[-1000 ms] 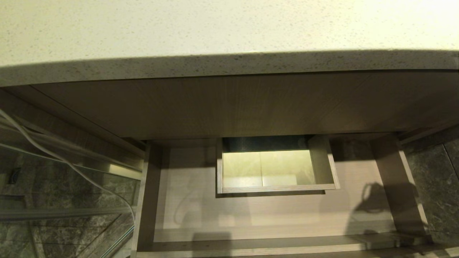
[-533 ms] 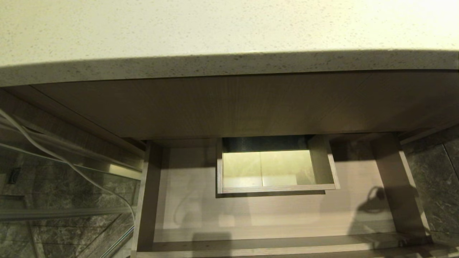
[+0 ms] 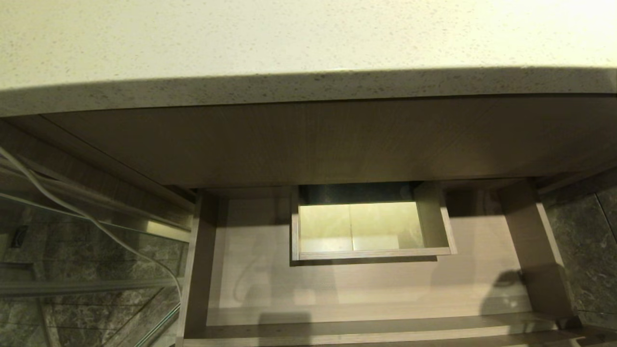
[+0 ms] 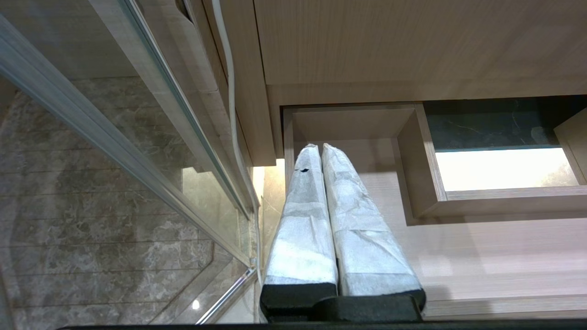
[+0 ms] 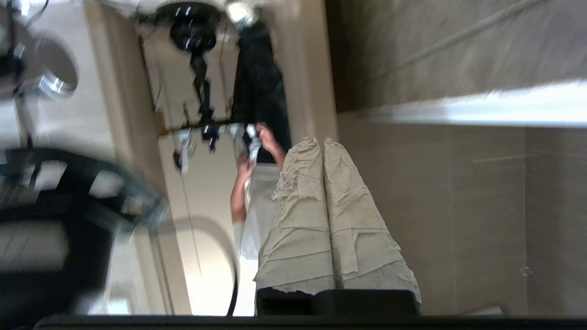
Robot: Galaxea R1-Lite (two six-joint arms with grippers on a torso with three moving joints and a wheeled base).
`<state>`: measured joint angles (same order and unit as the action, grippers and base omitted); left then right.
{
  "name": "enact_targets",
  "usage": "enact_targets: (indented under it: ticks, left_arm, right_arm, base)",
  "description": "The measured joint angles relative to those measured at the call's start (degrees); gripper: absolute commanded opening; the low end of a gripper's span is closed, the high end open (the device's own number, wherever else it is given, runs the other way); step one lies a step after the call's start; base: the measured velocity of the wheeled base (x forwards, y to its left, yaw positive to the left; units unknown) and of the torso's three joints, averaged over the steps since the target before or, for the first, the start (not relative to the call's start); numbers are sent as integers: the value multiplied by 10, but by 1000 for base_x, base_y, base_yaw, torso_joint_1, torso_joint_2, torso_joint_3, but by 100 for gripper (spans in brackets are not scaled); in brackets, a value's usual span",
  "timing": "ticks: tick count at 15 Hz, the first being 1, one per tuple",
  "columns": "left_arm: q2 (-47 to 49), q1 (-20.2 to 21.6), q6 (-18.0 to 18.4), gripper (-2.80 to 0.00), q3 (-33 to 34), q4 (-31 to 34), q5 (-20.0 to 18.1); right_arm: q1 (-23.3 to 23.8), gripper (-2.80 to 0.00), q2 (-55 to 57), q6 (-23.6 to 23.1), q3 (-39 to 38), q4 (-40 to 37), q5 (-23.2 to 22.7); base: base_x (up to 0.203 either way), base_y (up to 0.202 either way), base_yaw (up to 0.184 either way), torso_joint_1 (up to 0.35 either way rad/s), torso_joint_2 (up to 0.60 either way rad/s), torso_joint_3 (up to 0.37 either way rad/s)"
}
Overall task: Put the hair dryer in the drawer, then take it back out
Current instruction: Close the drawer
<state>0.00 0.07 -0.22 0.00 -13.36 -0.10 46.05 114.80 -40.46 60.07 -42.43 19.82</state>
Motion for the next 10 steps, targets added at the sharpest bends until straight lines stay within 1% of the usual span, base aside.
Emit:
enact_targets:
  ticks: [5,10]
  left_arm:
    - [0,0,0,-280,0,0,0]
    - [0,0,0,-280,0,0,0]
  right_arm:
    - [6,-280,80,-9,-3,135,1]
    - [5,-280,126,-9,-2,177,2]
  base:
    - [0,0,0,0,0,0]
    - [0,0,0,0,0,0]
